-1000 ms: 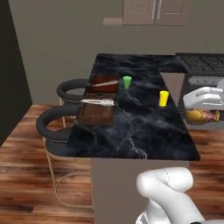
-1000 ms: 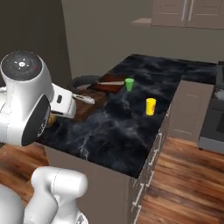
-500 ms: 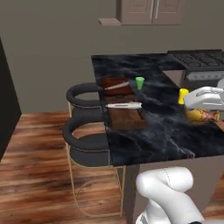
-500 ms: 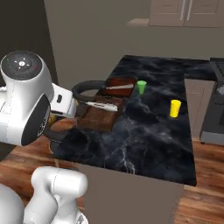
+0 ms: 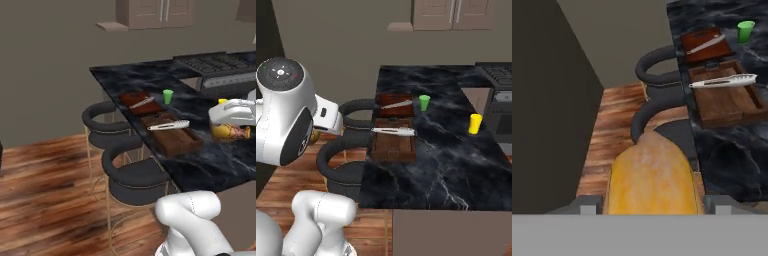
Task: Gather the mushroom and carrot from the fridge and place them on a tray on the dining counter. Then gather the chicken drumsticks from the fridge and place them on the other tray.
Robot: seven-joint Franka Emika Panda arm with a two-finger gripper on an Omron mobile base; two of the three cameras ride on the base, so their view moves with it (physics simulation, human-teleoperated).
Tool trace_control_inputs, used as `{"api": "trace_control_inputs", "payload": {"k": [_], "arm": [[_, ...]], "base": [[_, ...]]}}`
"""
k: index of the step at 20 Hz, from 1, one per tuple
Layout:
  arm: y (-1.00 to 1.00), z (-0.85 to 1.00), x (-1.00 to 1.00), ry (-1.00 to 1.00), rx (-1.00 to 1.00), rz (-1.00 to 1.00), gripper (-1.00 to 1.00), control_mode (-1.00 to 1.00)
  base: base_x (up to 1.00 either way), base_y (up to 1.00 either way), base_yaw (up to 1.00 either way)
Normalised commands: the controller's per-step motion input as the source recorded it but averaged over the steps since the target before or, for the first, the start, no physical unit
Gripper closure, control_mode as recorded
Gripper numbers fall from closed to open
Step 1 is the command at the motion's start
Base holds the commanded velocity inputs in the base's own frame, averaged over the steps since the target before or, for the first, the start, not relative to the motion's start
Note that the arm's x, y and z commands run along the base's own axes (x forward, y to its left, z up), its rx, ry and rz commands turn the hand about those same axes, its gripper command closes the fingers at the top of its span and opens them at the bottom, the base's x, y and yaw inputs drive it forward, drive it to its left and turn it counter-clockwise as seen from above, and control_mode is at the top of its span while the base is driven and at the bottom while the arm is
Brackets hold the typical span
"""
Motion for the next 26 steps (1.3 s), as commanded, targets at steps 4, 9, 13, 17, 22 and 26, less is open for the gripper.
{"api": "trace_control_inputs", "payload": {"k": [4,9,13,17,22,26], "arm": [[0.00,0.00,0.00,0.00,0.00,0.00,1.00,1.00],[0.00,0.00,0.00,0.00,0.00,0.00,1.00,1.00],[0.00,0.00,0.00,0.00,0.00,0.00,1.00,1.00],[0.00,0.00,0.00,0.00,0.00,0.00,1.00,1.00],[0.00,0.00,0.00,0.00,0.00,0.00,1.00,1.00],[0.00,0.00,0.00,0.00,0.00,0.00,1.00,1.00]], "base": [[0.51,0.93,-0.42],[0.43,0.91,-0.44],[0.28,0.88,-0.45],[0.26,0.87,-0.45],[0.26,0.86,-0.46],[0.24,0.84,-0.47]]}}
